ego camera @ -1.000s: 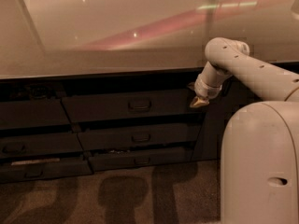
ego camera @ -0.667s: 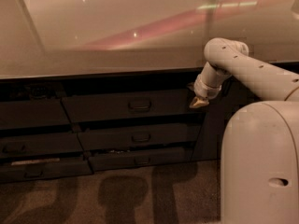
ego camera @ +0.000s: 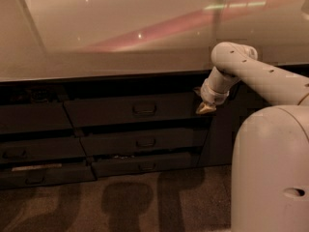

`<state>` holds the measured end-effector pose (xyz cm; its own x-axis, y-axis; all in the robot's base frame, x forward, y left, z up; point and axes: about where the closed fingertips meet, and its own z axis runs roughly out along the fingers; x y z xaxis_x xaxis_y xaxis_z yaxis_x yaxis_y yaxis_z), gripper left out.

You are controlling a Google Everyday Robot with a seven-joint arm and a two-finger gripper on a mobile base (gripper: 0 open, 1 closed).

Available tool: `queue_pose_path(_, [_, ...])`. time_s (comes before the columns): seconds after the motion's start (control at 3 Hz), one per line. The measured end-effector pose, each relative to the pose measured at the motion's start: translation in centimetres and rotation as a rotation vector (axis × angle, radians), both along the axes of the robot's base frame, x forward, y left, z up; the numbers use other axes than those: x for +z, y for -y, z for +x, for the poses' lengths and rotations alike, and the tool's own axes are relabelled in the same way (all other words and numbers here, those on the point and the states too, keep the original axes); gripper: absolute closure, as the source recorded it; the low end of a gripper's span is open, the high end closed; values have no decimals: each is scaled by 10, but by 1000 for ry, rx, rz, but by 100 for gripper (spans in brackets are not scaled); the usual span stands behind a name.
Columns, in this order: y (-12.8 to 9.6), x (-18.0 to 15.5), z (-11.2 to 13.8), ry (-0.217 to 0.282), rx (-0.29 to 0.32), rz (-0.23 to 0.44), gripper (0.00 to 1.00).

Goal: Open top drawer

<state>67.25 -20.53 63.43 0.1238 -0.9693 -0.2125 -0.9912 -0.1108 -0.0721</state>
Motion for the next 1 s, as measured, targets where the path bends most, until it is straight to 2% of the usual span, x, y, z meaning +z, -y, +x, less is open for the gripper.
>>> queue_pose_path(0.67, [1, 0, -1, -1, 2, -2, 100])
queue_pose_path(1.0, [26, 26, -15, 100, -21, -26, 100])
